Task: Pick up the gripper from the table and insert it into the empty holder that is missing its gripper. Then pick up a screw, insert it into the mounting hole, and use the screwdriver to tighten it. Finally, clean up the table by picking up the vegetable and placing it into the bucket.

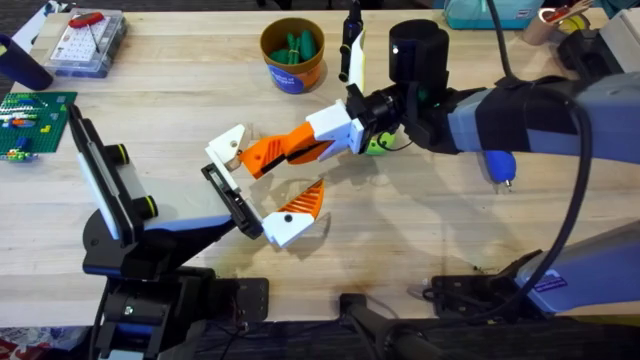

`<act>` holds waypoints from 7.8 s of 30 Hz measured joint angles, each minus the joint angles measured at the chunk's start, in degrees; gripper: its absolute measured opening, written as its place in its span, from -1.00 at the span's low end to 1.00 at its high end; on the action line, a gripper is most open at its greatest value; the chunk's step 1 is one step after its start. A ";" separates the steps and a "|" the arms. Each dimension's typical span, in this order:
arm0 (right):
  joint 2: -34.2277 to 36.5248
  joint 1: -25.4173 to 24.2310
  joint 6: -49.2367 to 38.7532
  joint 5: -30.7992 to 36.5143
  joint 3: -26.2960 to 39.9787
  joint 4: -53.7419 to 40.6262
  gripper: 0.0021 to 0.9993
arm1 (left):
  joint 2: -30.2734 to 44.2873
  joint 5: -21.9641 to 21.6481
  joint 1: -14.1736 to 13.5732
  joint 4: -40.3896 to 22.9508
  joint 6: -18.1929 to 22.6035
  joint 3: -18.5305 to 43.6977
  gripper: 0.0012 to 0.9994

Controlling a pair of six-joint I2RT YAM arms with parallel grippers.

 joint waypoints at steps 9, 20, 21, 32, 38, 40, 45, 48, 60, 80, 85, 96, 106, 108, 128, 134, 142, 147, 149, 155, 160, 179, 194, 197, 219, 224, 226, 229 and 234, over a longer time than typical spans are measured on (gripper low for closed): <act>0.00 -0.90 0.76 -1.79 -0.06 0.31 -0.96 | 0.00 -0.39 -0.01 -0.69 0.02 0.10 0.97; 0.00 -2.94 0.62 -6.20 -0.06 0.71 -0.96 | 0.00 0.28 -0.01 -3.64 0.04 0.10 0.97; 0.00 -2.94 0.62 -6.30 -0.06 0.65 -0.96 | 0.00 0.30 -0.01 -3.65 0.04 0.10 0.97; 0.00 -2.94 -3.35 -6.40 -0.09 -4.67 -0.96 | -0.01 0.71 -0.01 -3.65 0.03 0.10 0.97; 0.00 -2.94 -7.08 -5.84 -0.10 -6.62 -0.96 | 0.00 0.73 -0.01 -3.68 0.04 0.10 0.97; 0.00 -2.94 -7.66 -5.02 -0.10 -7.45 -0.96 | 0.00 0.73 -0.01 -3.68 0.04 0.10 0.97; 0.00 -2.94 -8.09 -3.71 -0.10 -7.74 -0.96 | 0.00 0.87 -0.01 -3.68 0.04 0.10 0.97; 0.00 -2.94 -8.30 -2.87 -0.10 -7.74 -0.96 | 0.00 0.88 -0.01 -3.68 0.04 0.10 0.97; 3.96 -2.94 -8.48 -3.84 -0.10 -7.34 -0.96 | 0.00 0.88 -0.01 -3.68 0.04 0.10 0.97; 3.96 -2.83 -0.44 -6.86 -1.18 11.68 -0.96 | 0.00 0.90 -0.01 -3.68 0.02 0.10 0.97; 3.96 -2.83 5.59 -6.85 -1.88 11.87 -0.96 | 0.00 0.90 -0.01 -3.68 0.04 0.10 0.97; 3.96 -1.98 8.31 -5.93 -1.94 12.24 -0.96 | 0.00 0.90 -0.01 -3.68 0.03 0.10 0.97; 3.96 -1.32 8.36 -4.58 -1.94 12.24 -0.96 | 0.00 0.90 -0.01 -3.68 0.02 0.10 0.97; 3.96 -1.32 8.55 -4.48 -1.94 12.26 -0.96 | 0.00 0.90 -0.01 -3.68 0.04 0.10 0.97; 3.96 -1.32 11.23 -4.26 -1.98 15.04 -0.96 | 0.00 0.90 -0.01 -3.68 0.04 0.10 0.97; 3.96 -1.32 12.64 -3.04 -1.98 15.08 -0.96 | 0.00 0.90 -0.01 -3.68 0.02 0.10 0.97; 3.96 -1.32 12.95 -2.75 -1.98 15.29 -0.96 | 0.00 0.88 -0.01 -3.68 0.04 0.10 0.97; 3.96 -1.32 13.03 -2.63 -1.98 15.49 -0.96 | 0.00 0.88 -0.01 -3.68 0.04 0.10 0.97; 3.96 -1.32 13.30 -2.36 -2.00 16.42 -0.96 | 0.00 0.90 -0.01 -3.68 0.04 0.10 0.97; 3.96 -1.32 14.58 -1.82 -2.05 18.27 -0.96 | 0.00 0.88 -0.01 -3.63 0.06 0.10 0.97; 3.96 -1.23 15.00 -1.47 -2.05 18.29 -0.96 | 0.00 0.88 -0.01 -3.63 0.06 0.10 0.97; 7.36 2.04 14.91 1.01 -0.73 20.35 -0.96 | 0.00 0.20 0.17 -3.70 -1.06 0.10 0.97; 10.29 3.07 16.00 -0.49 4.08 19.66 -0.96 | 0.00 -0.44 0.21 -3.63 -0.99 0.10 0.97; 10.83 3.07 16.00 -1.03 4.65 19.61 -0.96 | 0.00 -0.50 0.21 -3.63 -0.99 0.10 0.97; 14.99 2.68 16.00 -3.40 9.86 19.41 -0.96 | 0.00 -1.28 0.21 -3.61 -0.60 0.10 0.97; 14.99 2.81 16.01 -3.03 10.07 19.56 -0.96 | 0.00 -1.74 0.21 -3.57 -0.58 0.10 0.97; 14.99 2.83 16.02 -2.99 10.11 19.57 -0.96 | 0.00 -1.78 0.21 -3.54 -0.58 0.10 0.97; 14.99 2.85 16.05 -2.86 10.11 19.56 -0.96 | 0.00 -1.87 0.21 -3.53 -0.58 0.10 0.97; 14.99 2.96 16.37 -2.30 10.11 19.56 -0.96 | 0.00 -2.09 0.30 -3.52 -0.59 0.10 0.97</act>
